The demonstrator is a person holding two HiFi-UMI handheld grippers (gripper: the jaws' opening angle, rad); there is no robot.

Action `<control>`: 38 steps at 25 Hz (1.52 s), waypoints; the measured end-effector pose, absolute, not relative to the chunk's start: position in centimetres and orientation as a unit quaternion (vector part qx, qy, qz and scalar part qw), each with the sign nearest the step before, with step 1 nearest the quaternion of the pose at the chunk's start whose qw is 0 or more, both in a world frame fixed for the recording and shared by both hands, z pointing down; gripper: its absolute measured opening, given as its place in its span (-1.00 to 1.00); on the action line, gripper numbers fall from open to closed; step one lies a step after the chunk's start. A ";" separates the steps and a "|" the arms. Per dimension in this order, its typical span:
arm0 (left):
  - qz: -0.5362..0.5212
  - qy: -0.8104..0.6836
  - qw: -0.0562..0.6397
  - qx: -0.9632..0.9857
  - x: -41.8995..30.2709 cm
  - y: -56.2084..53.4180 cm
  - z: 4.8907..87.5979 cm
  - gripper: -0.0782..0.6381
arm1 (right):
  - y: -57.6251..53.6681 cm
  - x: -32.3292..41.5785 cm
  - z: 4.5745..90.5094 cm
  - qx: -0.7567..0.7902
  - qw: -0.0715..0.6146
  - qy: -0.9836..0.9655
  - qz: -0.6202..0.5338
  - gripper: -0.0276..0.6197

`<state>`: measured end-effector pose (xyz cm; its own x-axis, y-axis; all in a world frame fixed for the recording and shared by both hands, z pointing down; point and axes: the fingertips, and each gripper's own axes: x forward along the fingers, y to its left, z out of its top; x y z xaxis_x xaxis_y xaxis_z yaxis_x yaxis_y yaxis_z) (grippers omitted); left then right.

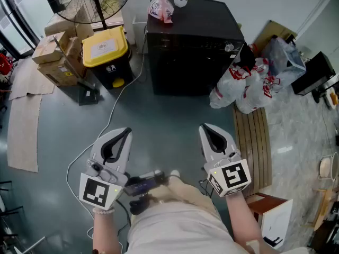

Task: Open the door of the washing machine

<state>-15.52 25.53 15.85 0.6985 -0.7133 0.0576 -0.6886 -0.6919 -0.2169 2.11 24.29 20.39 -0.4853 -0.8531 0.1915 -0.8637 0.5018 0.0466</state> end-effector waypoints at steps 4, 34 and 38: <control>-0.073 0.379 0.088 -0.918 -15.5 25.4 16.0 -0.81 | 24.3 1.9 20.4 0.499 0.095 -0.861 0.027 -0.90; -0.051 0.353 0.081 -0.931 -15.6 25.3 16.0 -0.51 | 25.1 0.1 20.3 0.498 0.061 -0.863 0.061 -0.44; -0.053 0.352 0.079 -0.931 -16.3 25.0 16.2 -0.52 | 24.8 -0.3 20.4 0.504 0.063 -0.859 0.059 -0.44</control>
<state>-16.33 25.01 16.20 0.7464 -0.6641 0.0422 -0.6474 -0.7394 -0.1852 -0.30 24.85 20.41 -0.4843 -0.8587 0.1677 -0.8735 0.4853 -0.0378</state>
